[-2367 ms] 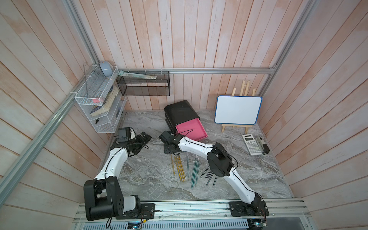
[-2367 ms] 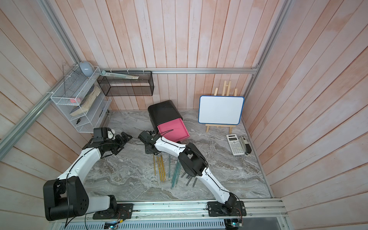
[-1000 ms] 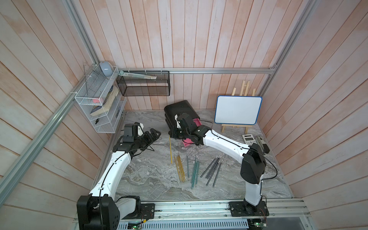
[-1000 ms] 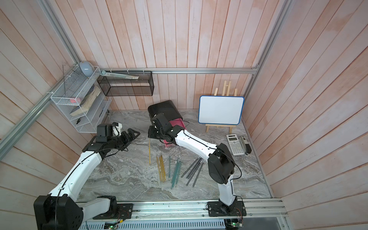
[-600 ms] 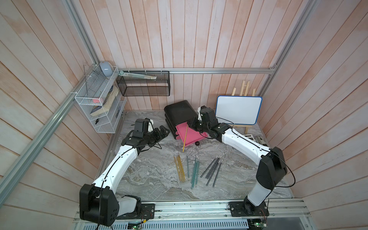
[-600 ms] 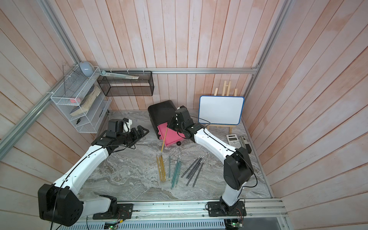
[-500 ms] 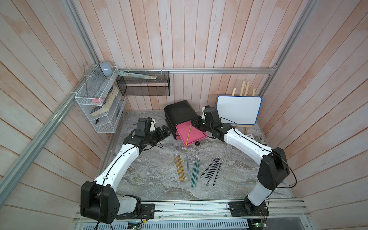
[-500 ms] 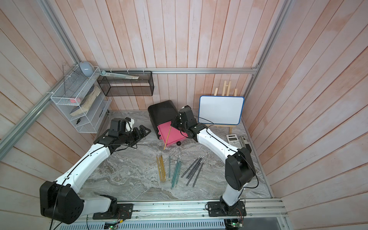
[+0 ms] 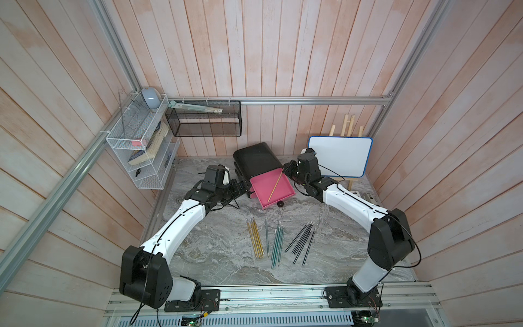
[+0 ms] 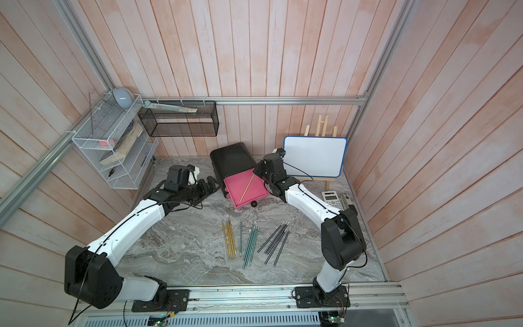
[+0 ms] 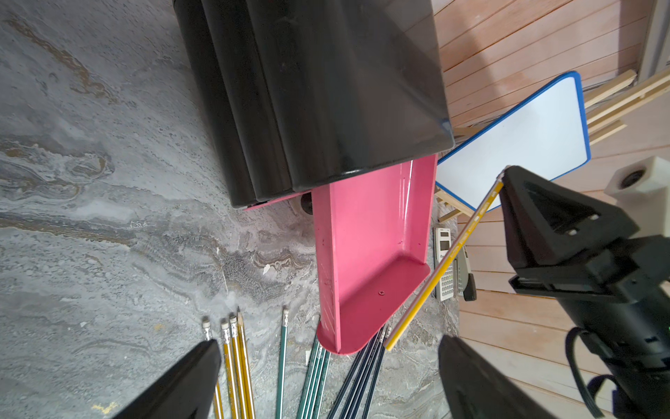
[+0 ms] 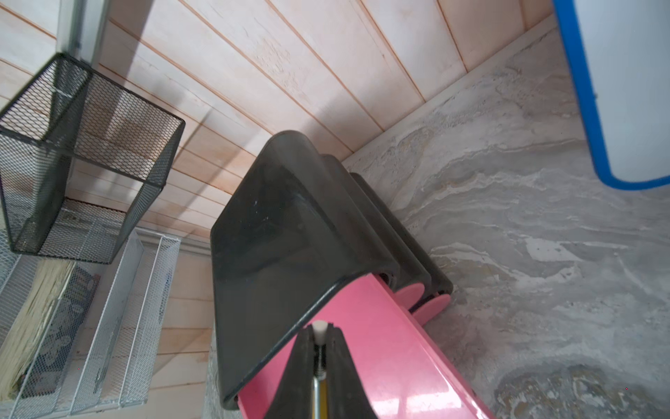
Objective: Please place the pencils in the drawer according to their color
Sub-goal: Place the pencil in the drawer.
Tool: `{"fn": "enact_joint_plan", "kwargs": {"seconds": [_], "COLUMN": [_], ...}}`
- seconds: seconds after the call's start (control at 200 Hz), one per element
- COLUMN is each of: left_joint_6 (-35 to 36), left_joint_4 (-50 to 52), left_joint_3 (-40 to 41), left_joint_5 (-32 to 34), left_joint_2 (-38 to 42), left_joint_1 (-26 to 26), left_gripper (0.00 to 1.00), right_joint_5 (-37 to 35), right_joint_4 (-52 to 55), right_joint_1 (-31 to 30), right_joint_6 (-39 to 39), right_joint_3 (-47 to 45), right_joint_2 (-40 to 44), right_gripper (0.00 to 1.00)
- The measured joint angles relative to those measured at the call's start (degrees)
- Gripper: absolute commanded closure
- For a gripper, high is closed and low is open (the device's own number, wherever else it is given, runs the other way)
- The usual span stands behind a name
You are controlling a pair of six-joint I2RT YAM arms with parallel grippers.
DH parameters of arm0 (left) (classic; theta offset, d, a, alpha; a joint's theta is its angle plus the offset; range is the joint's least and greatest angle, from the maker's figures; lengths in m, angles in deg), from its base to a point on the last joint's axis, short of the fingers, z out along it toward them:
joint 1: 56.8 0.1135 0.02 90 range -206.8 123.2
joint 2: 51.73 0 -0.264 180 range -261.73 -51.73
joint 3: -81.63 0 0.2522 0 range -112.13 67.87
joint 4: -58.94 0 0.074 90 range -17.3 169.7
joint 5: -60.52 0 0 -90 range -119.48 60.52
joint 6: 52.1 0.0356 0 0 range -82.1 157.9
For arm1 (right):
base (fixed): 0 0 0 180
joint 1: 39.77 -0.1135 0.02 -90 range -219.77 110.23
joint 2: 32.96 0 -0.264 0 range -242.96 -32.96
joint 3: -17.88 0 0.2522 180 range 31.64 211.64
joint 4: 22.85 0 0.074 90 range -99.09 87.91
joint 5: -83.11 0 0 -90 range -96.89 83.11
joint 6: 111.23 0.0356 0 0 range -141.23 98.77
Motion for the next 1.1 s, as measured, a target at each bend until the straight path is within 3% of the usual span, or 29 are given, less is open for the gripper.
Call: {"fn": "enact_joint_plan", "kwargs": {"seconds": [0.3,0.935,1.1], "left_joint_6": [-0.4,-0.4,-0.4], "left_joint_4": [-0.1,-0.5,-0.9], "left_joint_3": [-0.6,-0.6,-0.6], "left_joint_5": [0.1,0.3,0.2], "left_joint_2": [-0.6,-0.7,-0.7], "left_joint_1": [-1.1,-1.4,-1.4], "left_gripper": [0.01,0.00,0.00], "right_joint_5": [-4.3,-4.9,-4.5], "right_joint_4": [-3.1,-2.8,-2.4], "right_joint_1": [0.0,-3.5,-3.6], "right_joint_6": [-1.4,-4.5,-4.9], "right_joint_3": [0.0,0.2,0.2], "right_joint_2": [-1.9,-7.3,-7.3], "right_gripper": [1.00,1.00,0.71]}}
